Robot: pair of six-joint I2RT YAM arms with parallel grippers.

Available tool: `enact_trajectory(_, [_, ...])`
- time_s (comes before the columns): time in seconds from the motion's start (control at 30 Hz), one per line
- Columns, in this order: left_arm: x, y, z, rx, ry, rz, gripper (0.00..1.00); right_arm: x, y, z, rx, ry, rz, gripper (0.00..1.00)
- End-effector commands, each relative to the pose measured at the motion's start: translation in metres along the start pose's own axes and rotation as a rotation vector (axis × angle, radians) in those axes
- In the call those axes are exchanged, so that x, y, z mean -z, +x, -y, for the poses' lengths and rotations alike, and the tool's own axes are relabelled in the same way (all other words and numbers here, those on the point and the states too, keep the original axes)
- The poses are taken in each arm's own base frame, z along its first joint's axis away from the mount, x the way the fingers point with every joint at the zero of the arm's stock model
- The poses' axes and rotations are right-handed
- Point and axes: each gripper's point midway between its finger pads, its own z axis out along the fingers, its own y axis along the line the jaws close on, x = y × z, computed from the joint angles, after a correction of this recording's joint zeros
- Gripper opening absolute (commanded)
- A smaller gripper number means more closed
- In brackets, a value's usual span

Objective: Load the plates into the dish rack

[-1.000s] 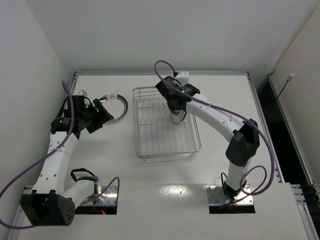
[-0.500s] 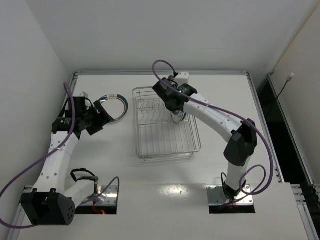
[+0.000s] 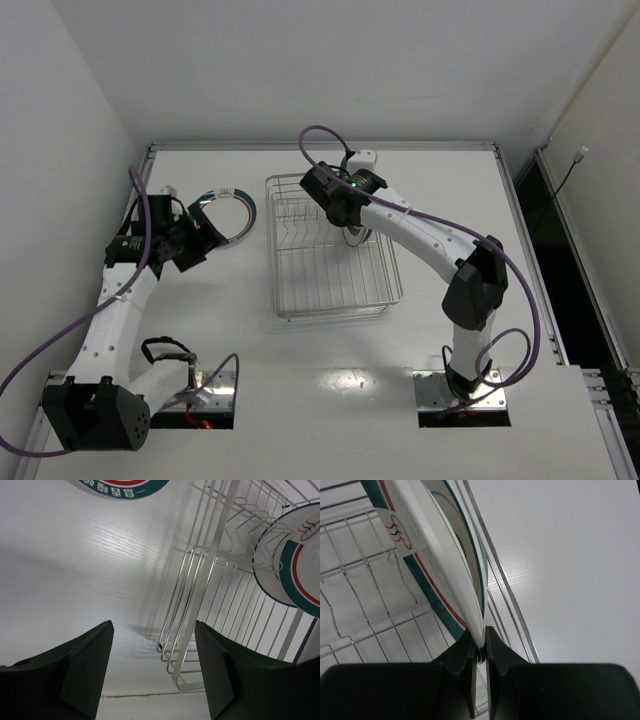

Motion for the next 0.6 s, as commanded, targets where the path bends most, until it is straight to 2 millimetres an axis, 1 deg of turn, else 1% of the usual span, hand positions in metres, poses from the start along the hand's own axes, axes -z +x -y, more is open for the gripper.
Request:
enact_trajectory(0.0, [-0.001,-0.003,-0.002,-0.003,-0.003,0.013,0.63,0.002,-0.013,0.008,-0.047,0.038,0.044,0.0])
enact_trajectory(0.07, [-0.002,0.0,-0.005,-0.001,-0.008,0.005,0.63,0.002,-0.013,0.001,-0.059,0.006,0.037,0.0])
enact_trajectory(0.1, [-0.002,0.0,-0.005,-0.001,-0.008,0.005,0.63,-0.001,-0.011,0.003,-0.035,0.01,0.024,0.0])
enact_trajectory(0.13, [-0.002,0.0,-0.005,-0.001,-0.008,0.005,0.63,-0.003,-0.006,-0.005,-0.029,-0.019,0.001,0.0])
enact_trajectory(0.17, [-0.003,-0.002,-0.003,-0.003,-0.003,0.013,0.63,-0.002,-0.004,-0.009,-0.024,-0.039,-0.012,0.0])
enact_trajectory(0.2, [-0.002,-0.001,-0.002,-0.003,0.004,0.008,0.63,-0.004,0.001,-0.019,-0.02,-0.075,-0.038,0.0])
enact_trajectory(0.23, [-0.005,0.0,-0.003,-0.001,-0.001,0.0,0.63,-0.011,0.009,-0.021,0.007,-0.078,-0.062,0.0])
enact_trajectory(0.27, [-0.005,0.0,-0.003,-0.001,-0.001,0.0,0.63,-0.01,0.01,-0.027,0.016,-0.106,-0.073,0.0])
enact_trajectory(0.3, [-0.005,0.0,-0.003,-0.001,-0.001,0.0,0.63,-0.012,0.017,-0.039,0.025,-0.148,-0.104,0.0])
enact_trajectory(0.33, [-0.004,-0.002,-0.005,0.006,-0.005,0.005,0.63,-0.017,0.023,-0.04,0.047,-0.157,-0.126,0.0])
enact_trajectory(0.37, [-0.004,-0.002,-0.005,0.006,-0.005,0.005,0.63,-0.021,0.029,-0.047,0.053,-0.168,-0.146,0.0])
enact_trajectory(0.4, [-0.004,-0.002,-0.005,0.006,-0.005,0.005,0.63,-0.025,0.033,-0.048,0.053,-0.174,-0.168,0.0])
enact_trajectory(0.43, [-0.004,-0.002,-0.005,0.006,-0.005,0.005,0.63,-0.024,0.034,-0.048,0.076,-0.182,-0.173,0.0])
enact_trajectory(0.47, [-0.008,0.001,-0.008,0.0,-0.015,-0.01,0.63,-0.031,0.039,-0.046,0.083,-0.165,-0.186,0.0])
enact_trajectory(0.53, [-0.008,0.001,-0.008,0.0,-0.016,-0.01,0.63,-0.034,0.039,-0.044,0.087,-0.168,-0.196,0.0])
enact_trajectory(0.57, [-0.01,0.003,-0.012,0.001,-0.028,-0.012,0.63,-0.035,0.043,-0.045,0.097,-0.177,-0.206,0.0])
